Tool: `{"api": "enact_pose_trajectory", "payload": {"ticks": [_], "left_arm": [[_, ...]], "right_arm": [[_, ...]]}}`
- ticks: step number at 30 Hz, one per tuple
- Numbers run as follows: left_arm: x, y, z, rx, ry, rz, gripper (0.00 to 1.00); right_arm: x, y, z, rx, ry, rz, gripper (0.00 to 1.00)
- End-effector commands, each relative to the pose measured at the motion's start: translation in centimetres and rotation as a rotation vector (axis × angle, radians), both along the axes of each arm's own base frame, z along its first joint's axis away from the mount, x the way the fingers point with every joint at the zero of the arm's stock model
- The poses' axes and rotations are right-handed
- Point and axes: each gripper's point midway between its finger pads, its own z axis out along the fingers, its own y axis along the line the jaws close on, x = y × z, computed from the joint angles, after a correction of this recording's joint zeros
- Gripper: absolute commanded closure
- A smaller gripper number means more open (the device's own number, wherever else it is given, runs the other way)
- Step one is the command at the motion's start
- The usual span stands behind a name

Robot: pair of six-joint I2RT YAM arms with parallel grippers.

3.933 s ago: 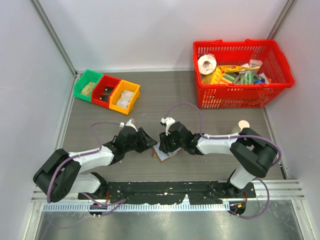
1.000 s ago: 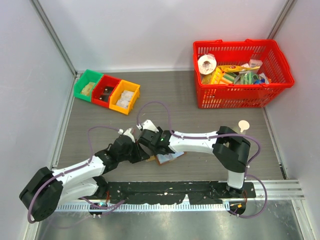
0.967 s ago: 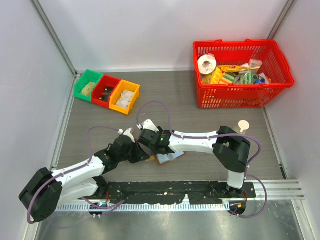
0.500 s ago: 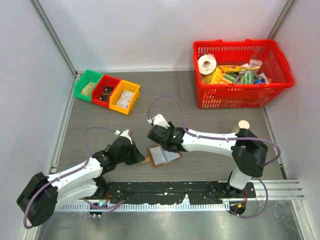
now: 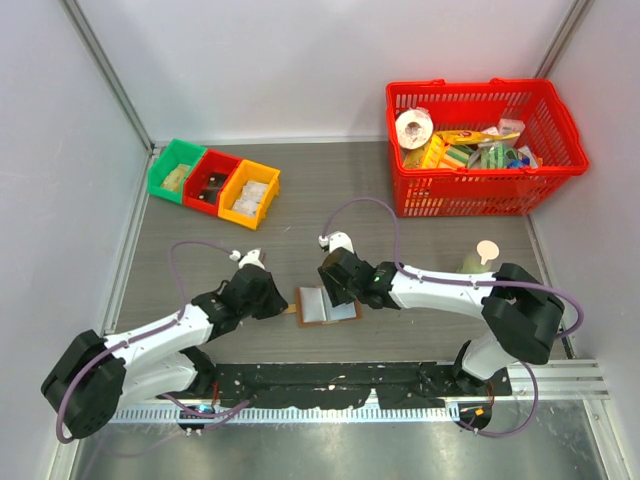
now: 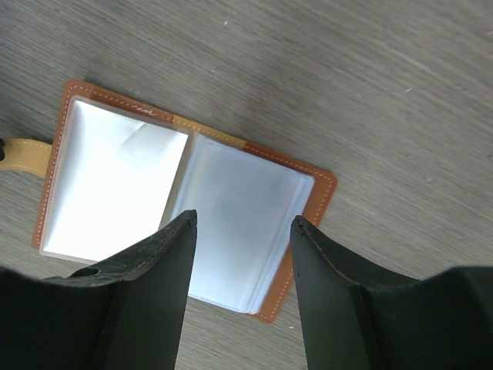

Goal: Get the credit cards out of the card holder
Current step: Remove the credit card from the card holder.

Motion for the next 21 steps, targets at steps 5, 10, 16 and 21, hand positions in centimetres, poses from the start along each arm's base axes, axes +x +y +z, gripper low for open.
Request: {"api": "enact_pose_trajectory", "payload": {"ticks": [5, 10, 16, 21], "left_arm": [[1.0, 0.3, 2.4, 0.019, -0.062, 0.013, 0.56], [1.5, -0.4, 4.5, -0.016, -0.100, -0.002, 0.33], [2.0, -2.0, 4.0, -0.016, -0.059, -0.047, 0.20], [2.2, -3.3, 2.9, -0.017, -0.026, -0.078, 0.22]], "right_arm": [[0.1, 2.9, -0.1, 0.165, 0.022, -0.015, 0.44], [0.4, 2.0, -0.8, 0.135, 0.005, -0.057, 0.44], [0.6, 1.3, -0.5, 0.122, -0.016, -0.076, 0.44], [0.4, 1.0, -1.2, 0.103, -0.002, -0.083, 0.43]]}}
